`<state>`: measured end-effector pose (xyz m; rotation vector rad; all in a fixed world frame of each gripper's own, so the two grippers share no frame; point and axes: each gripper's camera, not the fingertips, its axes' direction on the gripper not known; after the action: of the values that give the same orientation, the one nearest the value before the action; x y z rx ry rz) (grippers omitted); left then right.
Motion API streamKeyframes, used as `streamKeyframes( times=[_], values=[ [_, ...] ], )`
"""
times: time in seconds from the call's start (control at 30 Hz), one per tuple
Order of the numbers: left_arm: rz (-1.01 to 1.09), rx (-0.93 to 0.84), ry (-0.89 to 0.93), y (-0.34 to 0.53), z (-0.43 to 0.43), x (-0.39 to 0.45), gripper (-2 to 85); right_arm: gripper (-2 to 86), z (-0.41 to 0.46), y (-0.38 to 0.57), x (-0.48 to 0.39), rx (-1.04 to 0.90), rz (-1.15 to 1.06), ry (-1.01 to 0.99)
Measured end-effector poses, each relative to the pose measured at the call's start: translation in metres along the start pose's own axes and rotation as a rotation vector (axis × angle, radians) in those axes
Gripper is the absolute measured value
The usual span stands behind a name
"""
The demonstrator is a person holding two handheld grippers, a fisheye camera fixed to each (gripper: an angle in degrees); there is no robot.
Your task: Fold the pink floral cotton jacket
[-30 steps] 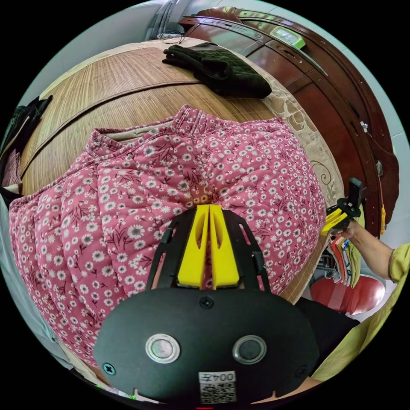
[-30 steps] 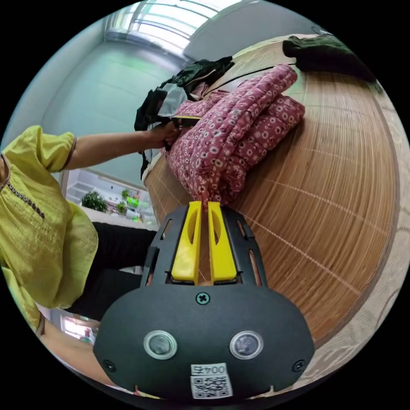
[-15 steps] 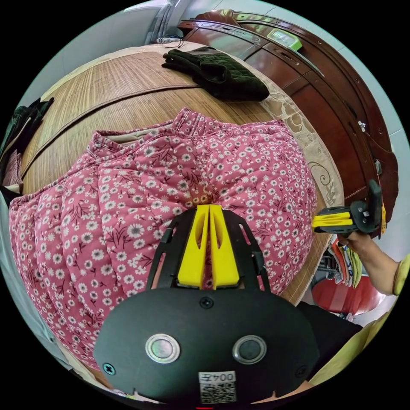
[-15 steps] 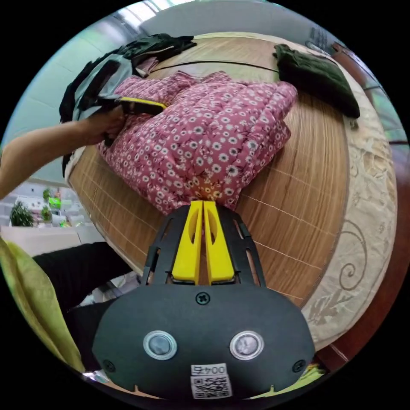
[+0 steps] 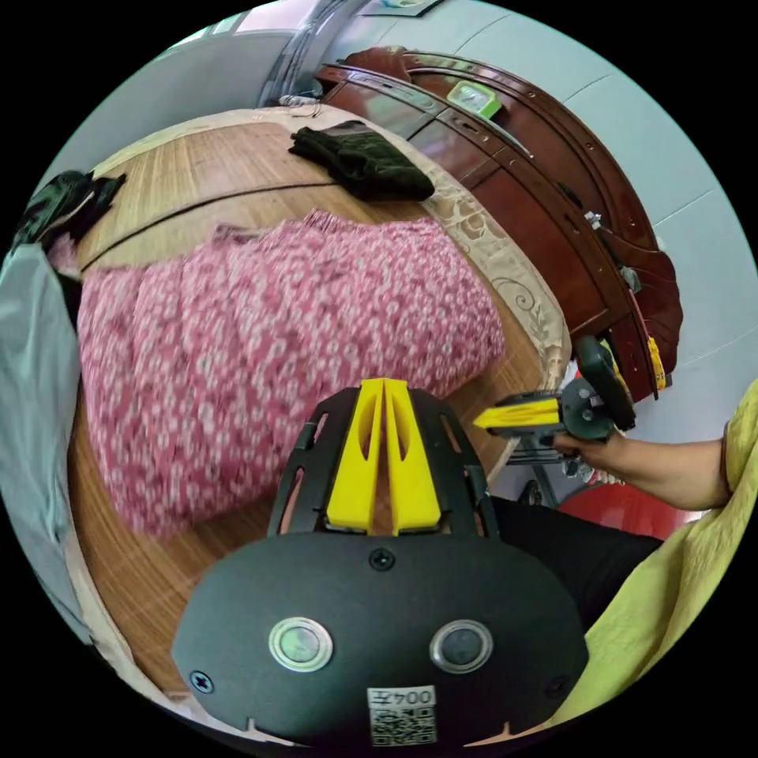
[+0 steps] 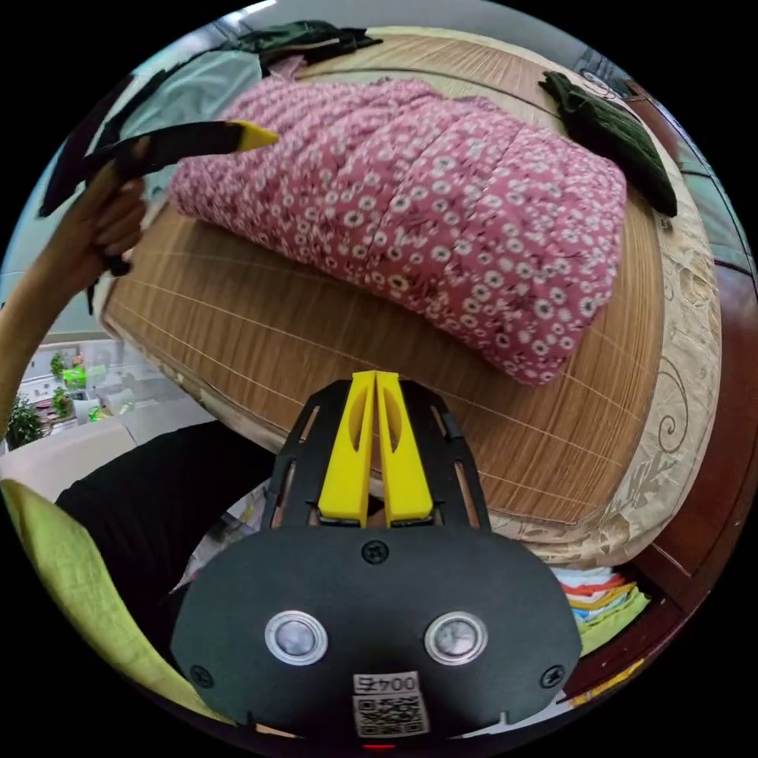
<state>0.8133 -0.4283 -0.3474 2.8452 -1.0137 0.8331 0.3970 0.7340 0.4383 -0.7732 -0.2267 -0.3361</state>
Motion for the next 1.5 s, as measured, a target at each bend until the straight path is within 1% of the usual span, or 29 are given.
streamKeyframes(
  times=[0.07,0.1,0.17,0.27,0.43,0.6,0.67,0.73,0.9,1.0,1.07,1.17,1.27,1.37,1.47,1.5],
  values=[
    [-0.091,-0.053,-0.031,0.056,-0.006,-0.023,0.1,-0.8,0.018,-0.014,-0.013,-0.076,-0.009,0.022],
    [-0.120,-0.066,-0.037,0.069,-0.007,-0.030,0.1,-0.8,0.029,-0.021,-0.021,-0.120,-0.022,0.035],
    [-0.241,-0.069,-0.047,0.115,-0.018,-0.060,0.1,-0.7,0.034,-0.026,-0.030,-0.118,-0.037,0.072],
    [-0.341,-0.065,-0.070,0.155,-0.032,-0.089,0.1,-0.7,0.037,-0.034,-0.038,-0.125,-0.028,0.085],
    [-0.361,-0.084,-0.184,0.180,-0.040,-0.112,0.1,-0.6,0.042,-0.044,-0.045,-0.124,-0.004,0.090],
    [-0.392,-0.108,-0.162,0.194,-0.029,-0.128,0.3,-0.5,0.044,-0.052,-0.043,-0.143,0.032,0.067],
    [-0.378,-0.141,-0.147,0.198,-0.021,-0.129,0.4,-0.5,0.044,-0.054,-0.038,-0.152,0.062,0.040],
    [-0.355,-0.138,-0.162,0.201,-0.020,-0.126,0.5,-0.5,0.044,-0.058,-0.028,-0.180,0.126,-0.008],
    [-0.353,-0.129,-0.125,0.210,-0.023,-0.129,1.5,-0.5,0.046,-0.064,-0.024,-0.235,0.115,-0.007],
    [-0.315,-0.114,-0.094,0.209,-0.030,-0.131,3.5,-0.4,0.046,-0.061,-0.025,-0.236,0.084,0.016],
    [-0.264,-0.069,-0.103,0.204,-0.042,-0.131,6.4,-0.3,0.045,-0.055,-0.022,-0.219,0.085,0.009],
    [-0.212,-0.032,-0.125,0.189,-0.055,-0.138,10.7,-0.2,0.043,-0.044,-0.012,-0.189,0.136,-0.020],
    [-0.145,-0.038,-0.140,0.167,-0.058,-0.145,12.6,-0.1,0.042,-0.034,-0.006,-0.181,0.174,-0.014],
    [-0.037,-0.080,-0.156,0.146,-0.050,-0.140,12.4,0.1,0.041,-0.025,0.003,-0.181,0.193,-0.018],
    [0.071,-0.102,-0.177,0.131,-0.044,-0.125,8.6,1.0,0.038,-0.011,0.019,-0.171,0.218,-0.065],
    [0.083,-0.117,-0.181,0.128,-0.043,-0.122,7.8,2.5,0.035,-0.003,0.026,-0.158,0.229,-0.092]
  ],
)
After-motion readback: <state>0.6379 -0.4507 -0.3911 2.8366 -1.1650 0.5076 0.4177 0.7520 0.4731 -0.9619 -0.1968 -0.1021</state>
